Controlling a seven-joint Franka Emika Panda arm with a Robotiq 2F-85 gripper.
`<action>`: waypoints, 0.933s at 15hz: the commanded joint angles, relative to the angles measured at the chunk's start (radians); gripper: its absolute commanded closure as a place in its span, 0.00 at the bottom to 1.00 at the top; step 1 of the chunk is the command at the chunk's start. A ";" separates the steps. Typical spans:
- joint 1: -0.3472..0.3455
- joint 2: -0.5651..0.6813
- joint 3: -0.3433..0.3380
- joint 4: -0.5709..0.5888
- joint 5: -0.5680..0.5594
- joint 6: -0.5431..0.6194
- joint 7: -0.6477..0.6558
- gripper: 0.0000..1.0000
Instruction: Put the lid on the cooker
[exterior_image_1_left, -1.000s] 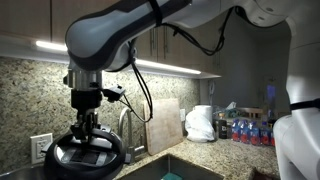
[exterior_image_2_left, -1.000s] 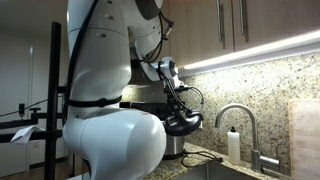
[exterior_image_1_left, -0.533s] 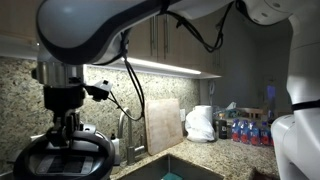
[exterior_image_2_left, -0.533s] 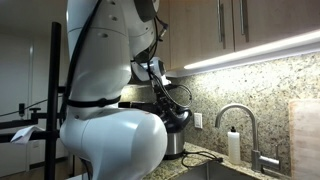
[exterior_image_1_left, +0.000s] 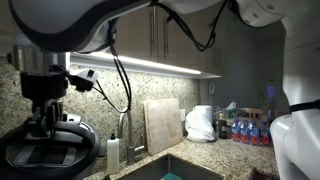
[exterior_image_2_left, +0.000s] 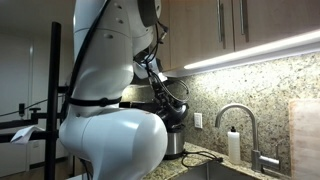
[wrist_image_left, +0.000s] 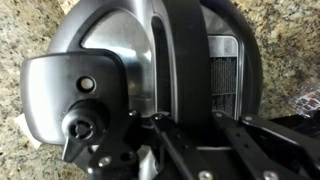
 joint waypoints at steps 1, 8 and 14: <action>-0.007 0.113 -0.012 0.100 0.000 0.046 -0.076 0.96; 0.024 0.288 0.005 0.257 0.023 0.021 -0.187 0.97; 0.057 0.300 -0.026 0.212 -0.144 0.135 -0.090 0.96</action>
